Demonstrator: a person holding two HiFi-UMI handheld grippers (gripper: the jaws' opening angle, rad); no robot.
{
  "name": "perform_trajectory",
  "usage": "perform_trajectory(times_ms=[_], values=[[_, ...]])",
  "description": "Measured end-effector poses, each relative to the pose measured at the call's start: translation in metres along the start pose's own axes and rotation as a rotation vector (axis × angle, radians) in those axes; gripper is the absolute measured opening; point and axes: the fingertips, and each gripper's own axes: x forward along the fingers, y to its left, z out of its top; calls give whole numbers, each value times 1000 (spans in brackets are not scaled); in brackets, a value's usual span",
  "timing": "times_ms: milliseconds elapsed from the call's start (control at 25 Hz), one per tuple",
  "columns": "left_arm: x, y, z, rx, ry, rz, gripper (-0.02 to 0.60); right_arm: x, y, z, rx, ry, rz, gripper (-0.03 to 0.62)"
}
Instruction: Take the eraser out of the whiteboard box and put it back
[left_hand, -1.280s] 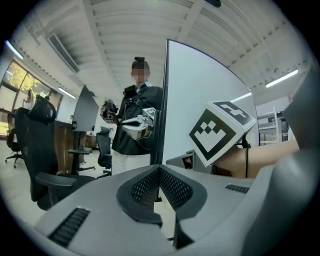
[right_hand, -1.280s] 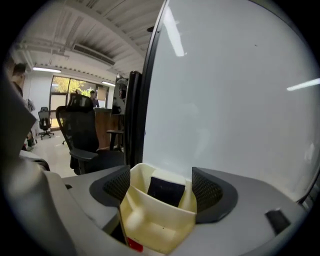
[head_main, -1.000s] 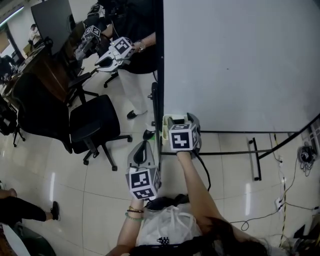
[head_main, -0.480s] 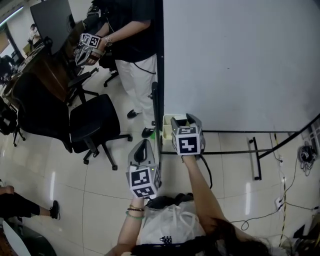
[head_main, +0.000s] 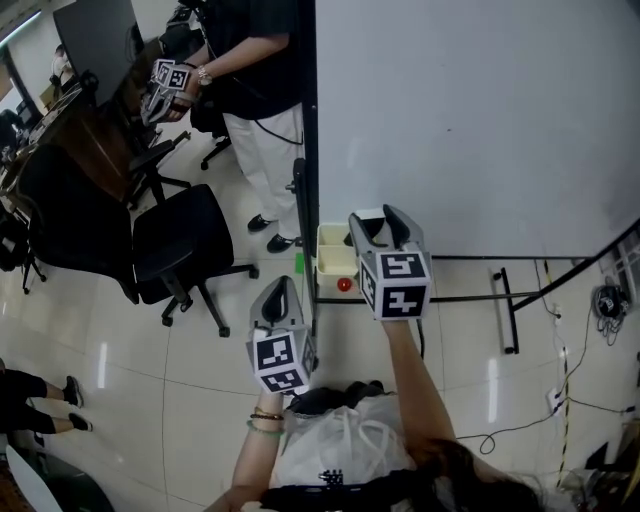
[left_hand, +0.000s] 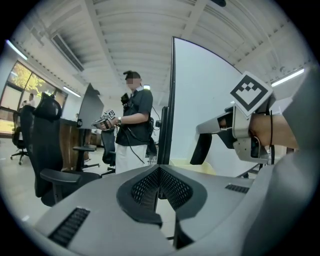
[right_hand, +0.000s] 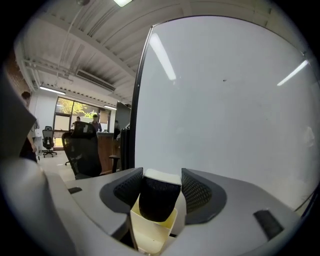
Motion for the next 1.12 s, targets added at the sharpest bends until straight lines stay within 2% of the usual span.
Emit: perform_trajectory(times_ms=[200, 400, 520, 640, 880, 1120], values=[[-2, -15, 12, 49, -65, -40, 3, -34, 4, 19, -35, -63, 27, 244], [-2, -26, 12, 67, -66, -69, 3, -36, 15, -3, -91, -19, 49, 242], [-5, -30, 18, 81, -92, -70, 3, -40, 22, -9, -90, -7, 61, 242], [-9, -26, 24, 99, -118, -61, 2, -50, 25, 0, -85, -31, 67, 242], [-19, -7, 31, 102, -133, -15, 3, -73, 15, 4, -88, -65, 53, 242], [-24, -21, 37, 134, -126, -69, 2, -85, 27, -3, -67, -46, 73, 242]])
